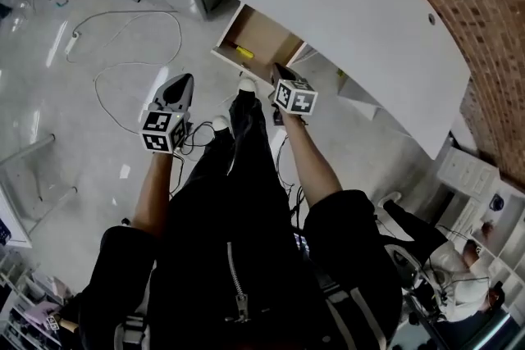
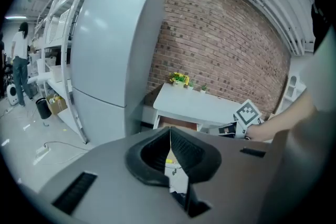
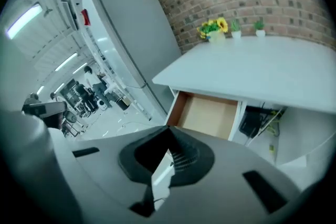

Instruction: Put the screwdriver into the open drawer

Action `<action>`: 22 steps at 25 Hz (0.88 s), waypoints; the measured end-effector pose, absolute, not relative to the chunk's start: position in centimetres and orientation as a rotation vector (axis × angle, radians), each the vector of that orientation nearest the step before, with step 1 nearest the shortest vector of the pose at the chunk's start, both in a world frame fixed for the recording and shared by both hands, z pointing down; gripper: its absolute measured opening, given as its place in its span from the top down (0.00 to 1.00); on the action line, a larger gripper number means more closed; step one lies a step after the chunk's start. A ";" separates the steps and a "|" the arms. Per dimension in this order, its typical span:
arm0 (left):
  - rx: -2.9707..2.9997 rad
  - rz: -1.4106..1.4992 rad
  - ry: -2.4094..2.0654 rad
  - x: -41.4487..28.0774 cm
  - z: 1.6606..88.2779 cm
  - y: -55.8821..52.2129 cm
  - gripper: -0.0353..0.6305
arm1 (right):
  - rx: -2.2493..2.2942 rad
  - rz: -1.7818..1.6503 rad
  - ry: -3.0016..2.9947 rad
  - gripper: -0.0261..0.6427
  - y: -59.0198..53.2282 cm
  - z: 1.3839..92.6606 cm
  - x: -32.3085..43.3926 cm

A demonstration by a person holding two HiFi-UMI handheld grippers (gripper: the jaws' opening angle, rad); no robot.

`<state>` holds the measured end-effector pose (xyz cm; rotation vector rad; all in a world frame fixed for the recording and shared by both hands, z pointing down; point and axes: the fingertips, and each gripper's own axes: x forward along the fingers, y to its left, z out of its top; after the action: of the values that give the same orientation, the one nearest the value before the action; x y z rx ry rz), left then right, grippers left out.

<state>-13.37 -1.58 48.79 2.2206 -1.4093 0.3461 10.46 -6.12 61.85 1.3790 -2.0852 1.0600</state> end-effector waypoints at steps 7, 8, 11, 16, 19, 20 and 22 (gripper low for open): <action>2.410 0.284 -1.391 -11.2 42.7 -3.7 0.91 | 1.524 0.750 -2.314 0.95 -5.7 49.9 11.8; 2.436 0.272 -1.388 -10.9 41.7 -3.8 0.91 | 1.544 0.708 -2.333 0.95 -5.5 48.3 12.0; 2.514 0.241 -1.369 -9.4 38.7 -4.1 0.91 | 1.603 0.582 -2.378 0.95 -4.9 43.8 12.9; 2.623 0.188 -1.356 -7.7 34.6 -4.2 0.91 | 1.668 0.417 -2.429 0.95 -3.5 38.1 14.1; 2.656 0.160 -1.352 -7.2 33.1 -4.0 0.91 | 1.705 0.368 -2.441 0.95 -2.8 35.9 15.0; 2.663 0.159 -1.350 -7.0 32.9 -3.8 0.91 | 1.719 0.362 -2.442 0.95 -2.5 35.4 15.3; 2.672 0.165 -1.342 -6.7 32.8 -3.4 0.91 | 1.748 0.351 -2.443 0.95 -1.9 34.7 15.8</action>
<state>-6.67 -3.39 32.85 2.6716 -1.3419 0.1646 15.82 -1.86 34.65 1.7478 -2.4427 0.3506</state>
